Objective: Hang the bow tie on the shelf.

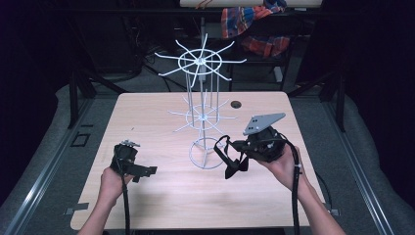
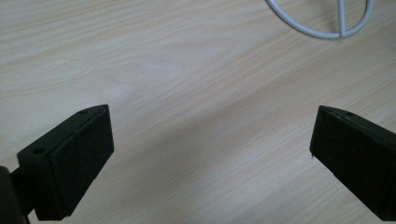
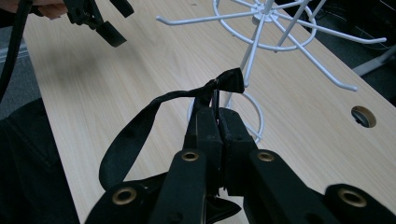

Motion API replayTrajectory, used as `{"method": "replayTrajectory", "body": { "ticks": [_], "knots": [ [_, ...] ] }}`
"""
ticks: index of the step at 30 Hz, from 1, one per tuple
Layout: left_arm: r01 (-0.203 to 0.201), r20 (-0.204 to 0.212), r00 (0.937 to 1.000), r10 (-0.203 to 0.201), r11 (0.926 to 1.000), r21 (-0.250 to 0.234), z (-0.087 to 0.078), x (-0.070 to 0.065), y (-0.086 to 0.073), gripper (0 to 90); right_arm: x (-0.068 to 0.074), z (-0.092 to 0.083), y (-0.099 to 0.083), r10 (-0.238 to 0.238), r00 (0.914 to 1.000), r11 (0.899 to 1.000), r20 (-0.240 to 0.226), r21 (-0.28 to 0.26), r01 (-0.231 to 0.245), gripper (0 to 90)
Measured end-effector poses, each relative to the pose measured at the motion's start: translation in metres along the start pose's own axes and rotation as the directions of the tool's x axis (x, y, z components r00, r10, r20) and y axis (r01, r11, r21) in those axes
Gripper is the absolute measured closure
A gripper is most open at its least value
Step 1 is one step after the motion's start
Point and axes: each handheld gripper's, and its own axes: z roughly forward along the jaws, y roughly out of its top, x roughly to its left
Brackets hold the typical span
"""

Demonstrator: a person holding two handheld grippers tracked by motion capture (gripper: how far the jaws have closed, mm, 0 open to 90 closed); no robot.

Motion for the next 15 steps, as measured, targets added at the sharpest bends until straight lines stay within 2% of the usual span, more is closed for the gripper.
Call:
{"method": "replayTrajectory", "body": {
  "ticks": [8,15],
  "knots": [
    [-0.003,-0.002,1.0,0.003,1.0,0.004,0.0021,0.0003,0.001,0.0,-0.0001,0.0012,0.0039,-0.012,0.9998,1.0,-0.018,-0.014,0.011,88.3],
    [0.009,-0.002,1.0,-0.009,0.9999,0.012,0.0,0.0016,-0.0021,0.0,-0.004,0.0027,0.0077,-0.017,0.9998,0.999,-0.011,-0.027,0.017,88.3]
  ]
}}
